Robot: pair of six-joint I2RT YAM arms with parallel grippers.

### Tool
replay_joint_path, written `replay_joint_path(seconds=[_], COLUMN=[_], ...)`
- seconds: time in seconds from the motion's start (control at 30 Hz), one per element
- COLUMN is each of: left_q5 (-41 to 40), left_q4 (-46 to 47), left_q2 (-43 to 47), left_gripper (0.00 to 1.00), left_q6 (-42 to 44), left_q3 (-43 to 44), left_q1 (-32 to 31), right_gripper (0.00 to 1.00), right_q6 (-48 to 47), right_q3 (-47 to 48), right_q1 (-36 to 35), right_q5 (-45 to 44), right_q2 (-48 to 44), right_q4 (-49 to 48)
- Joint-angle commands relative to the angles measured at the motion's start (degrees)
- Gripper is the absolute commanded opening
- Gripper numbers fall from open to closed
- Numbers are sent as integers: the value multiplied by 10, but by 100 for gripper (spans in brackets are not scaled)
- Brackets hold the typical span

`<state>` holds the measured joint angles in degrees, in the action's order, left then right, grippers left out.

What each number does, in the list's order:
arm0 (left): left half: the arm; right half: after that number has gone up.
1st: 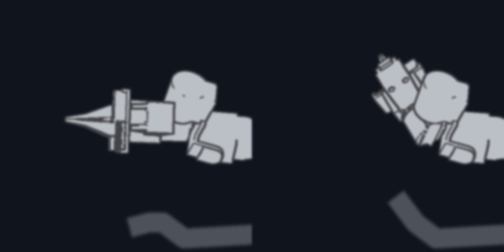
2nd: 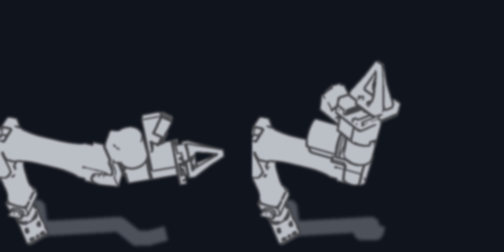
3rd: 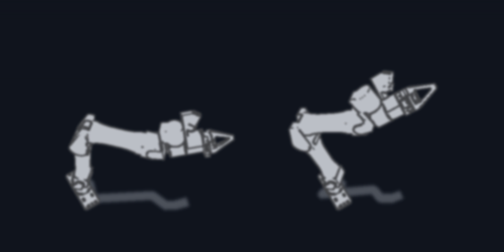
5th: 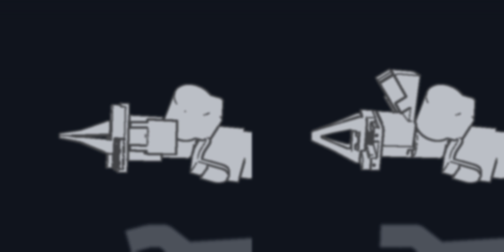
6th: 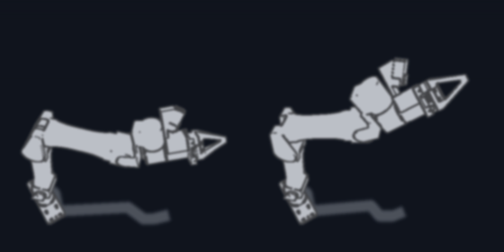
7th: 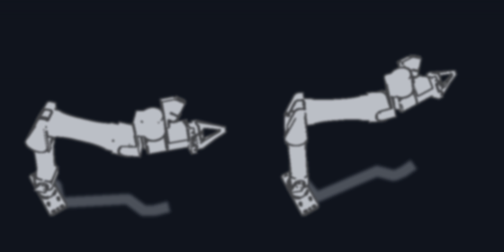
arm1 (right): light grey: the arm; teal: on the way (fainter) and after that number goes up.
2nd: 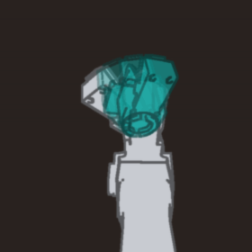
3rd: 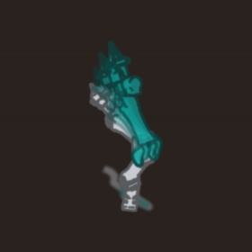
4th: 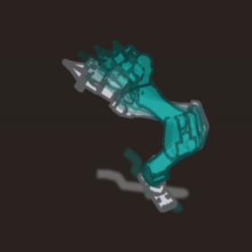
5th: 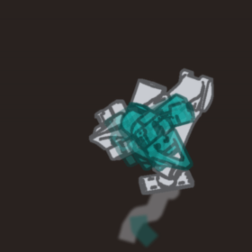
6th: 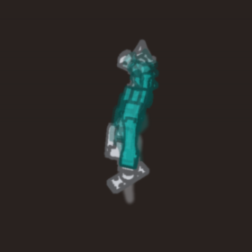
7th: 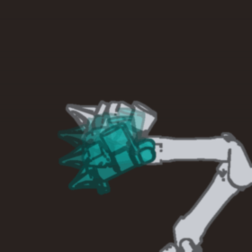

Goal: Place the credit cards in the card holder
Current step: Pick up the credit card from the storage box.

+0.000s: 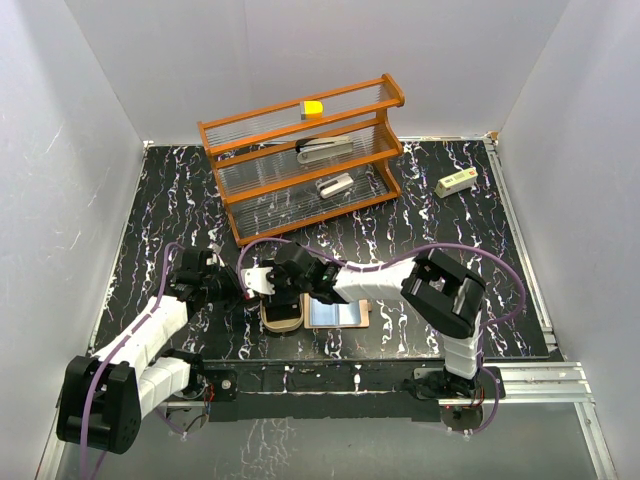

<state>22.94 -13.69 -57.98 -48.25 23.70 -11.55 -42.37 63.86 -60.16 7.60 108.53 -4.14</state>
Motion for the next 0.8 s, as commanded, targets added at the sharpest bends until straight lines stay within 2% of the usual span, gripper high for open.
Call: replay_joint_path(seconds=[0.0,0.13,0.4,0.57,0.77], left_q5=[-22,-24,-42,-69,-89], left_q4=[-24,-25,-55,-88,-113], left_q2=[-2,-3,14,36,57], left_gripper=[8,8,9,14,22], left_q6=[3,4,7,13,23], left_q3=[6,5,26,50,70], left_q1=[1,1,1,0,1], right_gripper=[52,49,36,29,16], right_q6=[0,2,8,13,23], right_q3=[-11,-18,-29,-40,-47], right_q1=[-9,-11,-12,-12,-14], right_q5=[2,0,-8,-17,-29], right_q2=[-34,-43,-57,-68,-84], right_q4=[-4,-12,-21,-35,-46])
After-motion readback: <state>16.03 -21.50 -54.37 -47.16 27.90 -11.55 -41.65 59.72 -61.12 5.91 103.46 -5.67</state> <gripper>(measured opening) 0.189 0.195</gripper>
